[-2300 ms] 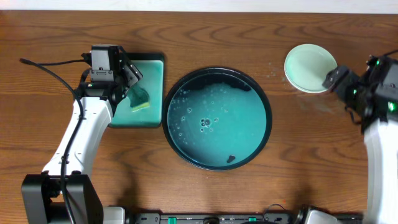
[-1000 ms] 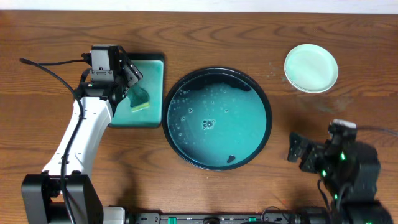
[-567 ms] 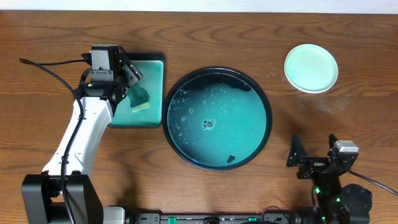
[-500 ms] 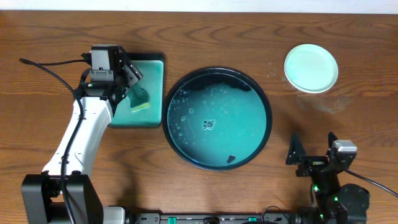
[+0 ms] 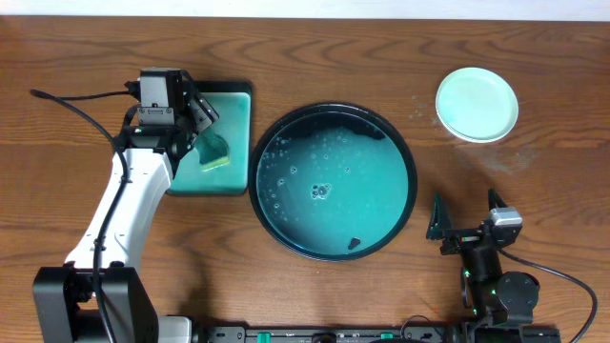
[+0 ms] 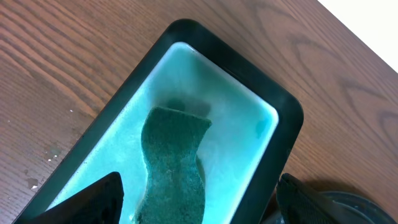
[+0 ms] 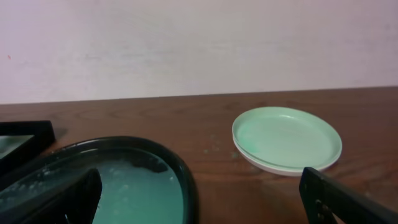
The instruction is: Clean dirty plates on tray and stack at the side
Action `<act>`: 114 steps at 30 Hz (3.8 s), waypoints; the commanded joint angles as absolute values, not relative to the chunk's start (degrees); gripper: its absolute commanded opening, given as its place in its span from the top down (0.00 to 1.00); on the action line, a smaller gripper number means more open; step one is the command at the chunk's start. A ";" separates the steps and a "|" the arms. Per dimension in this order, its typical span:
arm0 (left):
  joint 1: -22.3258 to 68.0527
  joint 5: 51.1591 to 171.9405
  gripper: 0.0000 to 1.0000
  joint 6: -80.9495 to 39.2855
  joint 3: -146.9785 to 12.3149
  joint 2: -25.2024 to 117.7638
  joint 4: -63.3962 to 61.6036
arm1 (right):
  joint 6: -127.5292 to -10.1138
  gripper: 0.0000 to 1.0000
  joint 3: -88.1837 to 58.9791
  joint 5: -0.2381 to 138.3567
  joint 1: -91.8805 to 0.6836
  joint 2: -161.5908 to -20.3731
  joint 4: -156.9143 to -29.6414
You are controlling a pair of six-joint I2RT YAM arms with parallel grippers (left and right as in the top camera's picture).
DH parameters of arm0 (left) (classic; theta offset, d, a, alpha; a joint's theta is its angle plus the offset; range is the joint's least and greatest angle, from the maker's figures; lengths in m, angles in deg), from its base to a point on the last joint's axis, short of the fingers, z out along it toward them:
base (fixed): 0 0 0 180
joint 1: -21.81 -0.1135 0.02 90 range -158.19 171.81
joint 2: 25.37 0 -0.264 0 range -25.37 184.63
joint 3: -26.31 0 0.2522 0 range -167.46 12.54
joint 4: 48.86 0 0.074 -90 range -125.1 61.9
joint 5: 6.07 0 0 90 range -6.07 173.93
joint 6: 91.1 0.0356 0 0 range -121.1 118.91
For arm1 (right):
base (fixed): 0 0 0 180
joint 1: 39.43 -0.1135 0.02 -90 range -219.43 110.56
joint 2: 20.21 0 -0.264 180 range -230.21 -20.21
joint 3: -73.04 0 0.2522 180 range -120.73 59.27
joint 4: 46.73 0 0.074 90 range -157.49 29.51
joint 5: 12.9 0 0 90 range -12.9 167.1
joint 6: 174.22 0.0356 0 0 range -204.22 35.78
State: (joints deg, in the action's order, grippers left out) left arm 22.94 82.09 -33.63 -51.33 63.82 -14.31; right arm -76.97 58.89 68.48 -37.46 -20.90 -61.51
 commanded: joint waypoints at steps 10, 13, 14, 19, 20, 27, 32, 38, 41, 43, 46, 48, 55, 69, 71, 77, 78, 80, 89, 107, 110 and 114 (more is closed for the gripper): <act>22.63 81.80 0.20 -32.82 -51.68 64.04 -14.17 | -80.23 0.01 58.96 68.02 -37.28 -20.55 -64.02; 22.63 81.80 0.21 -32.80 -51.68 64.04 -14.17 | -80.23 0.01 58.96 68.02 -37.28 -20.55 -64.02; 22.63 81.80 0.21 -32.80 -51.68 64.04 -14.17 | -80.23 0.01 58.96 68.02 -37.28 -20.55 -64.02; 22.63 81.80 0.21 -32.80 -51.68 64.04 -14.17 | -80.23 0.01 58.96 68.02 -37.28 -20.55 -64.02; 22.63 81.80 0.20 -32.80 -51.68 64.04 -14.17 | -80.23 0.01 58.96 68.02 -37.28 -20.55 -64.02; 22.63 81.80 0.20 -32.80 -51.68 64.04 -14.17 | -80.23 0.01 58.96 68.02 -37.28 -20.55 -64.02; 22.63 81.80 0.20 -32.80 -51.68 64.04 -14.17 | -80.23 0.01 58.96 68.02 -37.28 -20.55 -64.02; 22.63 81.78 0.21 -31.29 -51.66 63.76 -13.61 | -80.23 0.01 58.96 68.02 -37.28 -20.55 -64.02; 22.63 81.78 0.20 -29.17 -51.66 63.71 -11.14 | -80.23 0.01 58.96 68.02 -37.28 -20.55 -64.02; 22.63 81.82 0.20 -29.19 -51.66 63.56 -8.27 | -80.23 0.01 58.96 68.02 -37.28 -20.55 -64.02; 22.63 81.82 0.21 -27.95 -51.51 62.29 -5.41 | -80.23 0.01 58.96 68.02 -37.28 -20.55 -64.02; 22.66 82.00 0.20 -23.33 -51.07 60.28 -5.37 | -80.23 0.01 58.96 68.02 -37.28 -20.55 -64.02; 22.90 83.53 0.21 2.30 -50.06 46.58 -6.35 | -80.23 0.01 58.96 68.02 -37.28 -20.55 -64.02; 22.07 87.99 0.20 2.30 -13.48 8.04 -23.79 | -80.23 0.01 58.96 68.02 -37.28 -20.55 -64.02; 21.56 84.18 0.21 -4.47 -8.58 2.84 -26.76 | -80.23 0.01 58.96 68.02 -37.28 -20.55 -64.02; 21.30 83.92 0.21 -5.11 1.39 -10.03 -30.81 | -80.23 0.01 58.96 68.02 -37.28 -20.55 -64.02; 21.30 83.92 0.21 -5.08 2.46 -11.74 -30.89 | -80.23 0.01 58.96 68.02 -37.28 -20.55 -64.02; 21.30 83.90 0.21 -5.06 5.19 -16.22 -31.00 | -80.23 0.01 58.96 68.02 -37.28 -20.55 -64.02; 21.28 83.88 0.21 -5.06 9.60 -24.04 -31.09 | -80.23 0.01 58.96 68.02 -37.28 -20.57 -64.02; 21.30 83.88 0.21 -2.24 12.31 -25.25 -30.96 | -80.23 0.01 58.96 68.02 -37.28 -20.57 -64.02; 21.30 83.88 0.21 -2.26 12.31 -25.14 -30.96 | -80.23 0.01 58.96 68.02 -37.28 -20.57 -64.02; 21.30 83.88 0.20 -2.26 12.31 -25.14 -30.96 | -80.23 0.01 58.96 68.02 -37.28 -20.57 -64.02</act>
